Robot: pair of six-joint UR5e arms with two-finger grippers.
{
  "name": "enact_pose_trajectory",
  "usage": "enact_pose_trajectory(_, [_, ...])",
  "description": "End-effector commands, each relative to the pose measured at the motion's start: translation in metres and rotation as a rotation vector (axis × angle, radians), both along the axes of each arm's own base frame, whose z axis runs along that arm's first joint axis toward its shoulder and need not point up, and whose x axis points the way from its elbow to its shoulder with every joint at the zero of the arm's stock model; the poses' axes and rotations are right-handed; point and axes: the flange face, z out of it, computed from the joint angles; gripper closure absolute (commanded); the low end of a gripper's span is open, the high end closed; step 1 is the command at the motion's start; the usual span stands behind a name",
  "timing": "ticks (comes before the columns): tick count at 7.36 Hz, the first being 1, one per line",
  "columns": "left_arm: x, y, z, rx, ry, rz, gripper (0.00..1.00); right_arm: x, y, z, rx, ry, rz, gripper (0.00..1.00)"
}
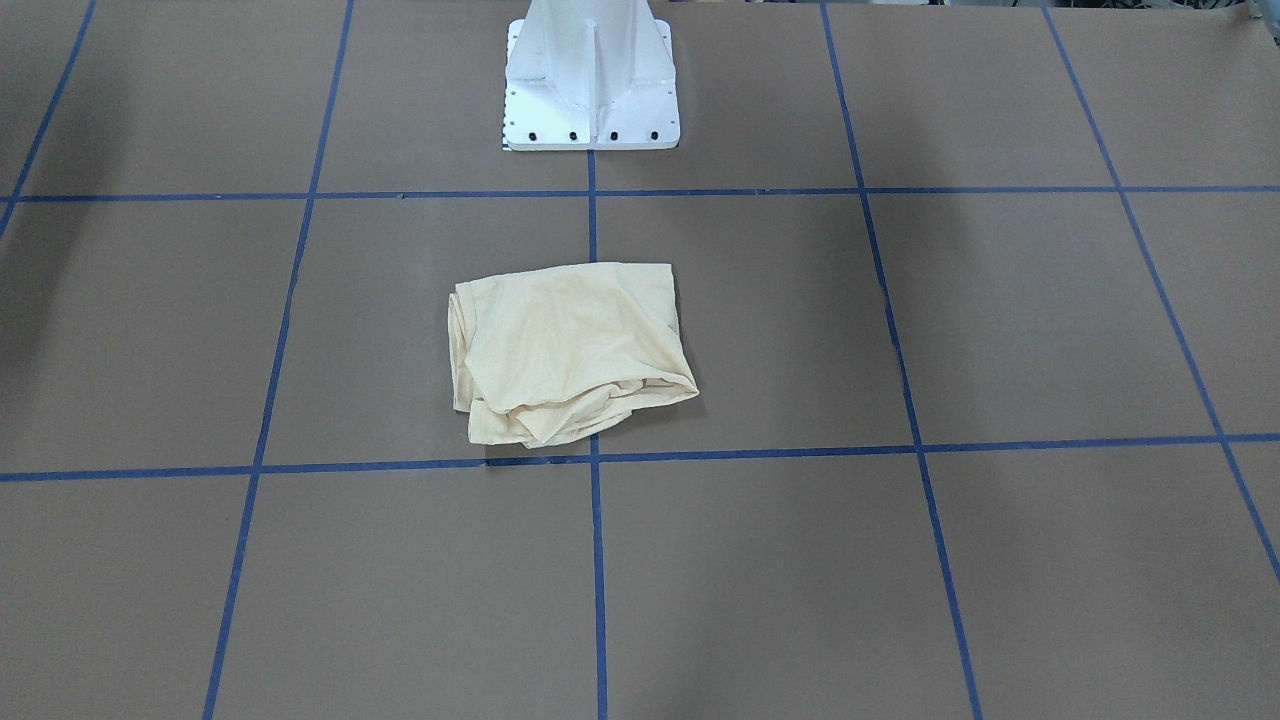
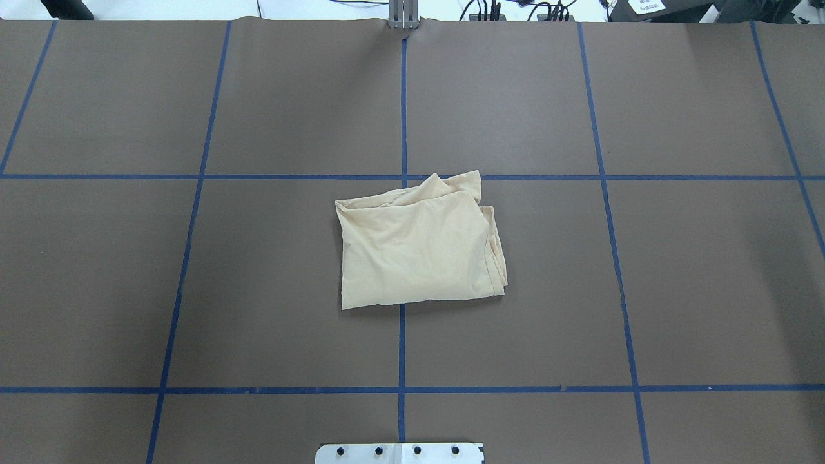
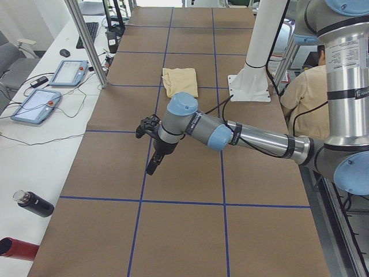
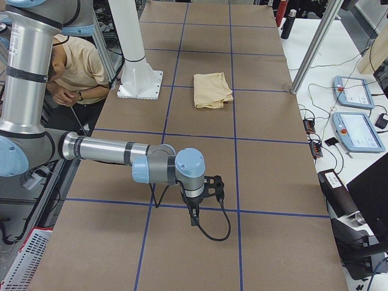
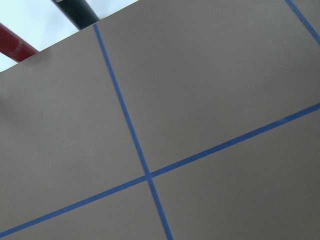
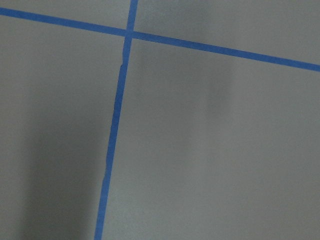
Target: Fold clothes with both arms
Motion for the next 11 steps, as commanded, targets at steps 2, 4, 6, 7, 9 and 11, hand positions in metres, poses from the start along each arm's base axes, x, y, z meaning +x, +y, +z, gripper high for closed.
enact_pose_trajectory(2, [-0.018,0.032,0.068,-0.143,0.035,0.100,0.00,-0.002,-0.024,-0.109,-0.107,-0.036,0.044,0.00])
enact_pose_trajectory(4, [-0.012,0.056,0.077,-0.196,0.121,0.091,0.00,-0.003,-0.015,-0.113,-0.115,-0.032,0.037,0.00])
enact_pose_trajectory(6, [-0.009,0.069,0.090,-0.235,0.169,0.086,0.00,-0.004,-0.015,-0.108,-0.126,-0.032,0.034,0.00])
enact_pose_trajectory(7, [-0.008,0.072,0.087,-0.236,0.190,0.092,0.00,-0.004,-0.015,-0.106,-0.128,-0.032,0.032,0.00])
enact_pose_trajectory(9, [-0.006,0.071,0.096,-0.266,0.181,0.085,0.00,-0.006,-0.016,-0.103,-0.127,-0.032,0.025,0.00])
enact_pose_trajectory(11, [-0.007,0.068,0.097,-0.253,0.180,0.086,0.00,-0.006,-0.018,-0.103,-0.115,-0.033,0.023,0.00])
